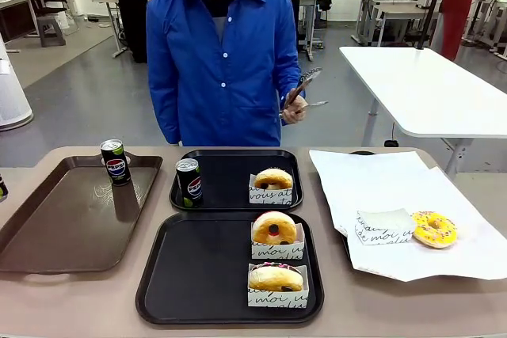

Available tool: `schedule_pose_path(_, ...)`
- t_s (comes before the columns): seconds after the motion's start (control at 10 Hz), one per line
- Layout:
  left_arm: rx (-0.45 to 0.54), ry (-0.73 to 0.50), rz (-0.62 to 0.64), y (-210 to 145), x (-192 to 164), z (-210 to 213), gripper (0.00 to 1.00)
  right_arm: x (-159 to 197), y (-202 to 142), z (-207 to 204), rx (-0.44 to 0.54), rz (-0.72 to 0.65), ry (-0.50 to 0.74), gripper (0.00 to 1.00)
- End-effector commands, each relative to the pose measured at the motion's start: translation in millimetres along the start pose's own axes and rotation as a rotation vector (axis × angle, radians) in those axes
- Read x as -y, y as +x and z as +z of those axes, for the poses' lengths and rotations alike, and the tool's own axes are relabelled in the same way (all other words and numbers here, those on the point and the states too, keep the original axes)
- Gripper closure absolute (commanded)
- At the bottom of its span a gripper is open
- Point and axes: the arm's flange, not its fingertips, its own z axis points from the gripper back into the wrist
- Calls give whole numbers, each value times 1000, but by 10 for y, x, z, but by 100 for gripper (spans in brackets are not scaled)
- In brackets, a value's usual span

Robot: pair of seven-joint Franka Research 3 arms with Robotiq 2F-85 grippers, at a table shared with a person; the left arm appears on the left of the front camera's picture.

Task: Set up donuts and drinks on trays.
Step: Pick up one Pepsi coke from the Handle tray and place it on the Flat Tray without a Pepsi coke.

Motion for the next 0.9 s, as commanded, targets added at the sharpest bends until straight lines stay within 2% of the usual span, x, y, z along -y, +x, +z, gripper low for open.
schedule_pose_path(0.0, 1, -1, 3, -4, -14, 2, 42, 9, -24, -16, -2, 1, 0, 0)
schedule_pose_path(0.3, 85, 37, -182, -130, 984, -340, 42, 9, -24, -16, -2, 1, 0, 0)
schedule_pose_path(0.5, 107, 83, -297, -309, 1565, -609, 42, 9, -24, -16, -2, 1, 0, 0)
schedule_pose_path(0.8, 104, 141, -437, -361, 2340, -917, 42, 9, -24, -16, -2, 1, 0, 0)
